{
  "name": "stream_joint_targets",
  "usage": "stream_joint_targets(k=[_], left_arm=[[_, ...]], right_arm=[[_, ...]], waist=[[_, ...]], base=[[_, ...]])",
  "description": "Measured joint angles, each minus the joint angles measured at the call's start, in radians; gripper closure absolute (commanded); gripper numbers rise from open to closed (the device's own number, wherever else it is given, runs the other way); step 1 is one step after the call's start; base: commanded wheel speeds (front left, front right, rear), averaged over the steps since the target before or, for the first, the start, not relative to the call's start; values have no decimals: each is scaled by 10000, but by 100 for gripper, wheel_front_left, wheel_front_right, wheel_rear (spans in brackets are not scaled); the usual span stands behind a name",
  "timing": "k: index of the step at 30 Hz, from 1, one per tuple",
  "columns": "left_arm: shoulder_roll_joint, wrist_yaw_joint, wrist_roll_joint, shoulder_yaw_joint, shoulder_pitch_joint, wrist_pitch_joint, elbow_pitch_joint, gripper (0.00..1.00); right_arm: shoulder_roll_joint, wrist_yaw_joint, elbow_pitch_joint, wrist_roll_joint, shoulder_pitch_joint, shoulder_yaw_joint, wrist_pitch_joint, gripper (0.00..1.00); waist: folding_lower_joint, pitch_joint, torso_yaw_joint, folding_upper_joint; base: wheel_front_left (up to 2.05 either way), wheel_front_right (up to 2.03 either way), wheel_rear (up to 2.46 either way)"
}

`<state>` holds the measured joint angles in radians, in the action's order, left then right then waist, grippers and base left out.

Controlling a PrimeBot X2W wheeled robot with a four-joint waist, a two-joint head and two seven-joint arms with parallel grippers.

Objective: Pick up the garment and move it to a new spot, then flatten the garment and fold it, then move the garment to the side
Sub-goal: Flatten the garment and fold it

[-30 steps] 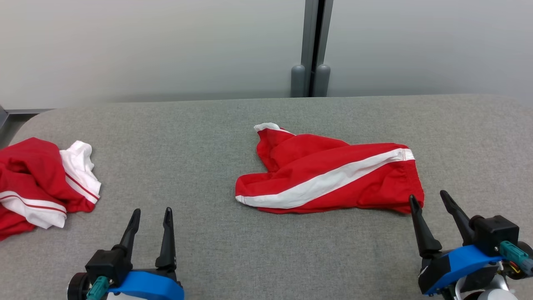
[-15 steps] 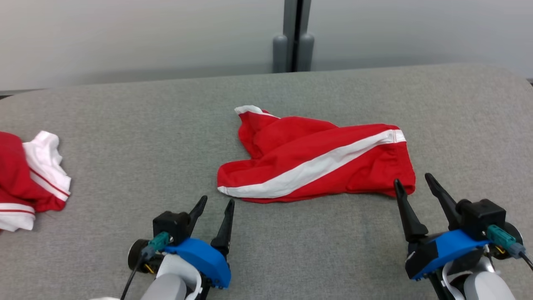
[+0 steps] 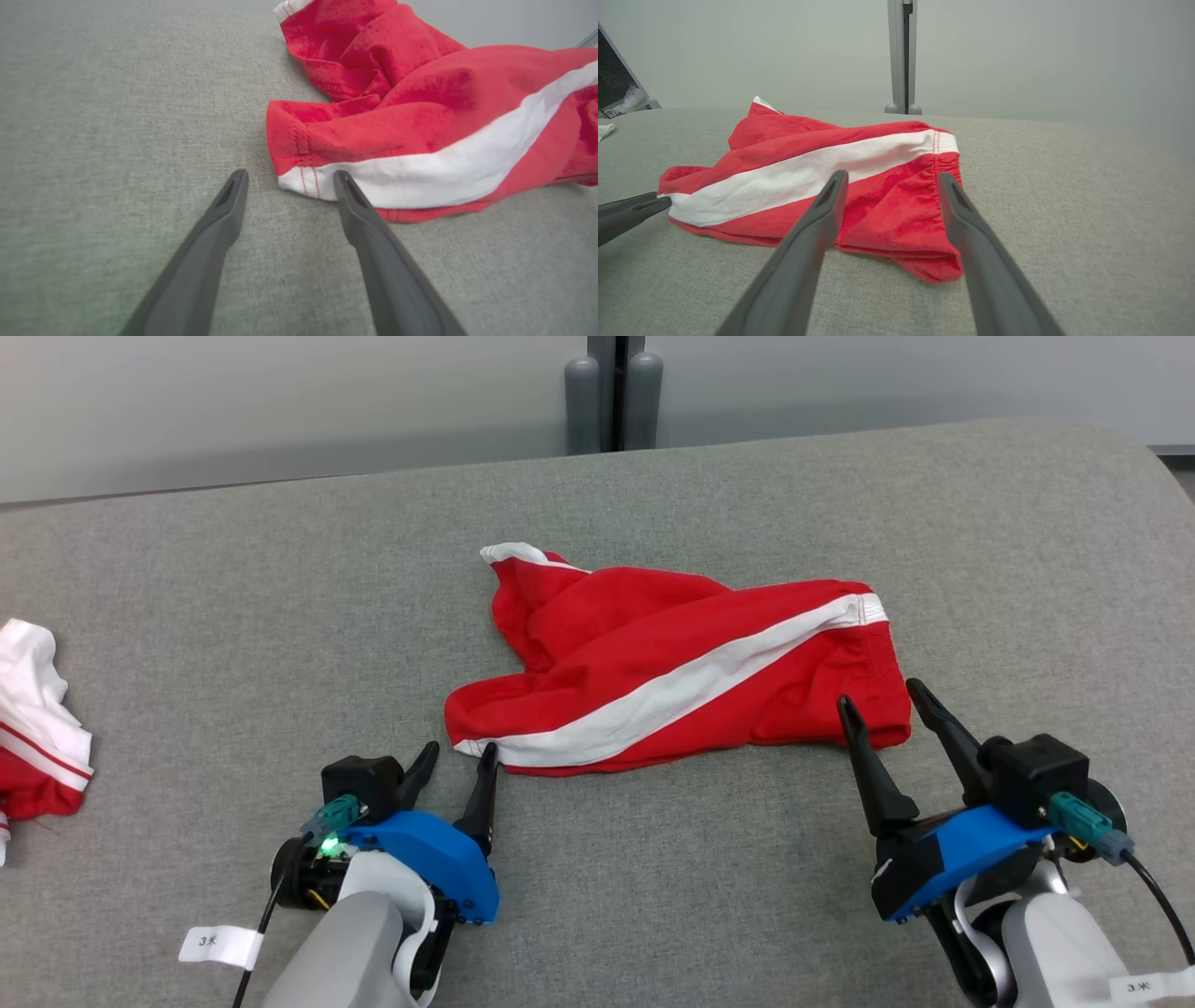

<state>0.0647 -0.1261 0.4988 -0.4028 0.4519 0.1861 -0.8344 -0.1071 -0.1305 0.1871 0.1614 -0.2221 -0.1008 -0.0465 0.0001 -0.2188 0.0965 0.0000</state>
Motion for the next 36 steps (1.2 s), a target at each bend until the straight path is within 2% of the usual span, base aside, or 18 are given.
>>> stream_joint_targets(k=[1, 2, 3, 4, 6, 7, 8, 10, 13, 17, 22, 25, 28, 33, 34, 35, 36], left_arm=[[-6, 0, 94, -65, 49, -48, -61, 3], [-4, 0, 201, -153, 85, -73, -92, 25], [-6, 0, 263, -278, 130, -71, -107, 35], [-17, 0, 332, -378, 189, -65, -111, 50], [-25, 0, 489, -589, 311, 4, -115, 53], [-25, 0, 566, -679, 362, 4, -125, 58], [-25, 0, 652, -759, 428, 6, -155, 67], [-6, 0, 775, -976, 528, 25, -186, 100], [46, -29, 976, -1285, 659, 109, -203, 100], [173, -31, 1154, -1595, 741, 244, -174, 100], [324, -31, 1356, -1914, 779, 376, -123, 100], [334, -31, 1450, -2067, 790, 449, -119, 100], [337, -31, 1530, -2226, 828, 502, -130, 100], [351, -31, 1632, -2401, 890, 554, -142, 100], [359, -31, 1664, -2441, 914, 581, -142, 100], [366, -31, 1695, -2476, 943, 589, -144, 100], [387, -31, 1710, -2502, 972, 614, -144, 100]], right_arm=[[-23, 0, 52, 21, -60, -46, 2, 0], [-42, 0, 90, 42, -124, -98, 8, 0], [-71, 0, 132, 67, -215, -155, 19, 0], [-104, 0, 161, 77, -309, -201, 75, 0], [-182, 0, 215, 90, -506, -303, 136, 0], [-240, 0, 267, 94, -613, -366, 221, 0], [-286, 0, 313, 107, -703, -441, 284, 0], [-345, 0, 401, 180, -912, -556, 360, 0], [-420, -2, 686, 276, -1248, -495, 825, 0], [-535, 0, 1254, 301, -1973, -61, 2311, 0], [-343, 0, 1534, 362, -2962, 1057, 4337, 0], [-267, 0, 1728, 439, -3279, 1360, 5381, 0], [-196, 0, 1877, 729, -3450, 1448, 6008, 0], [-157, 0, 2155, 1103, -3547, 1473, 6360, 0], [-151, 0, 2167, 1212, -3574, 1360, 6351, 34], [-151, 0, 2163, 1281, -3611, 1229, 6307, 53], [-167, 0, 2161, 1388, -3643, 1097, 6261, 100]], waist=[[0, -30, 8, 0], [0, -62, 12, 0], [0, -92, 9, 0], [0, -120, 6, 0], [0, -180, -16, 0], [0, -212, -29, 0], [0, -237, -45, 0], [0, -280, -74, 0], [0, -338, -90, 0], [-1, -378, -126, 0], [0, -396, -322, 0], [0, -424, -478, 0], [0, -472, -605, 0], [0, -559, -706, 0], [0, -573, -718, 0], [0, -579, -724, 0], [0, -577, -722, 0]], base=[[0, 0, 0], [0, 0, 0], [0, 0, 0], [0, 0, 0], [0, 0, 0], [0, 0, 0], [0, 0, 0], [0, 0, 0], [0, 0, 0], [0, 0, 0], [0, 0, 0], [0, 0, 0], [0, 0, 0], [0, 0, 0], [0, 0, 0], [0, 0, 0], [0, 0, 0]])
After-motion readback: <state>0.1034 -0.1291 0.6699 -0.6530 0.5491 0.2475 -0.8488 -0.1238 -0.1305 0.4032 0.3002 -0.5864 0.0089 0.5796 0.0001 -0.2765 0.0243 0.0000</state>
